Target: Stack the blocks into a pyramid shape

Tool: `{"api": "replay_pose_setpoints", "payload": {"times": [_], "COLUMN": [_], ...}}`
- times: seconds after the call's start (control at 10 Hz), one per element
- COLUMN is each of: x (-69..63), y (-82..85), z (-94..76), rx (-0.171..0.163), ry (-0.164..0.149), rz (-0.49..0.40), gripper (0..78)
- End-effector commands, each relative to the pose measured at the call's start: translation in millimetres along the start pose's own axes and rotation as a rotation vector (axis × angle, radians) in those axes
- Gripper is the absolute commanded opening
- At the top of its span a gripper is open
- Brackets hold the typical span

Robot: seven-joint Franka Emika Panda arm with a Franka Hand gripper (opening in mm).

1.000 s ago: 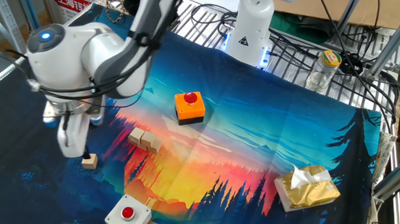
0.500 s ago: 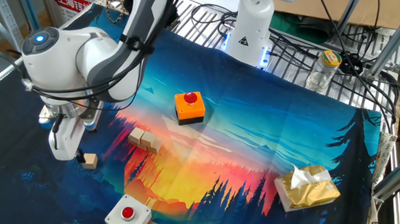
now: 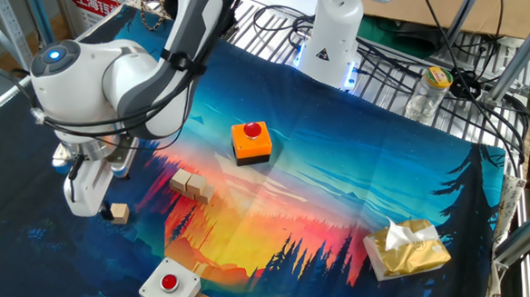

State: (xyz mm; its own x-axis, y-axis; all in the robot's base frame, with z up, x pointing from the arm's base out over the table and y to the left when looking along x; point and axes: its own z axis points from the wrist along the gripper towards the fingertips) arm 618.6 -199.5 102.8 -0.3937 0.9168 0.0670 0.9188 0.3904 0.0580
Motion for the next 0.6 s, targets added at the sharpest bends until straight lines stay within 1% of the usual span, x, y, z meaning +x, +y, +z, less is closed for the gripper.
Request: {"api": "replay_pose_setpoints", "payload": {"times": [0.1,0.6], "x": [0.9,1.8], "y": [7.0,9.1], "z": [8.8,16.1], "rx": [-0.013,-0.008], "ry": [-0.010,-0.023], "rz": [-0.015,-0.043], "gripper": [77.5,77.5]}}
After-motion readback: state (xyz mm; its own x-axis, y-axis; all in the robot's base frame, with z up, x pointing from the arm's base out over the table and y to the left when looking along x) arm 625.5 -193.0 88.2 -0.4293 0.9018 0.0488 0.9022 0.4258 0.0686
